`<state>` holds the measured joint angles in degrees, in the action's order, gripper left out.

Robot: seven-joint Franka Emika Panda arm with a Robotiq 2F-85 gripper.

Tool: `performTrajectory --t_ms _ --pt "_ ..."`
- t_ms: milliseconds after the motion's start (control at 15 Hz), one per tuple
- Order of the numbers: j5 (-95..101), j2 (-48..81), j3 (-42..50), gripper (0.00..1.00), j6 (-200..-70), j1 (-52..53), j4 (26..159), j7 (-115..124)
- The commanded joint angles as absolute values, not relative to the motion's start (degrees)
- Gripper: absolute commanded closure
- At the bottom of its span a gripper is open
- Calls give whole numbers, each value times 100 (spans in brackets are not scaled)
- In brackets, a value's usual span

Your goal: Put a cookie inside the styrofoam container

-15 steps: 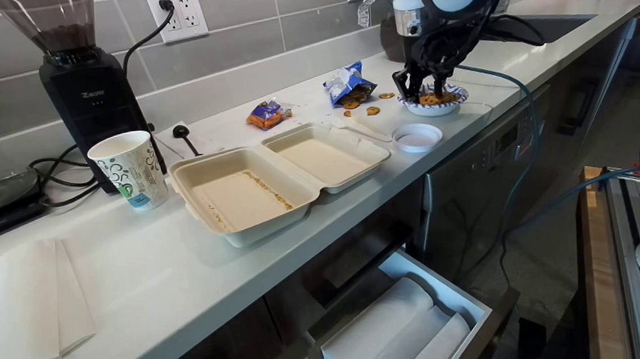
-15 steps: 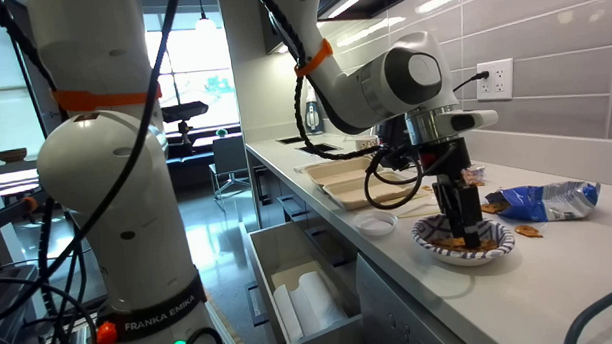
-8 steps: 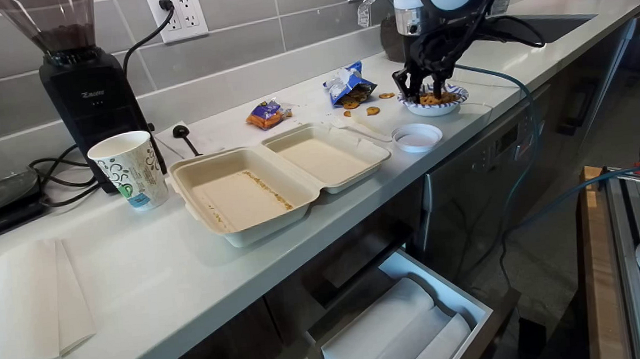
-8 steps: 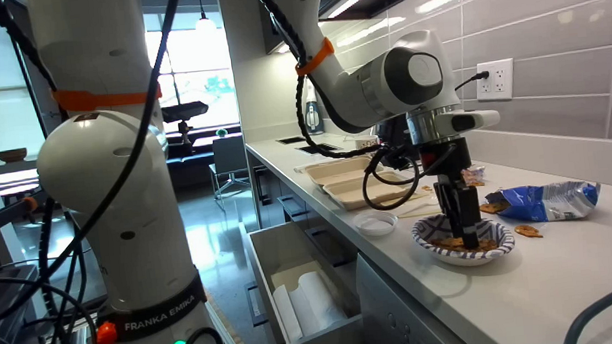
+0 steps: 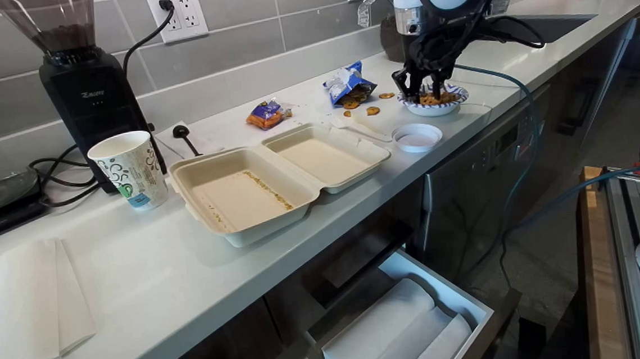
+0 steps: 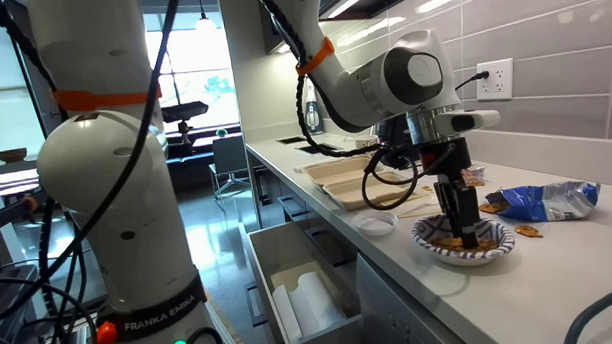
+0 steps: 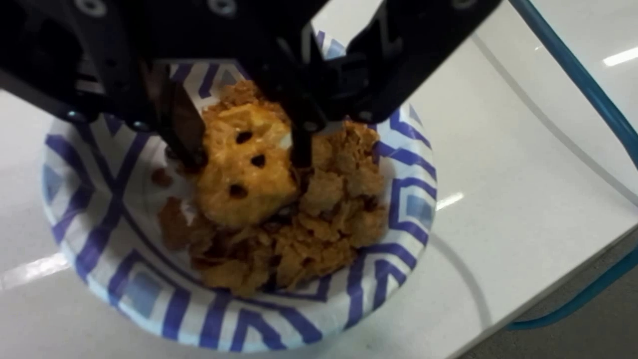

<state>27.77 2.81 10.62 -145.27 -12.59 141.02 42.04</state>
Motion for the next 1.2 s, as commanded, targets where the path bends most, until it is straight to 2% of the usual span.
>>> performTrajectory --t_ms 0,1133 --pt "2662 305 1135 53 -14417 -1151 14062 4251" --pt "2673 73 1144 54 -14393 -1167 14139 4244"
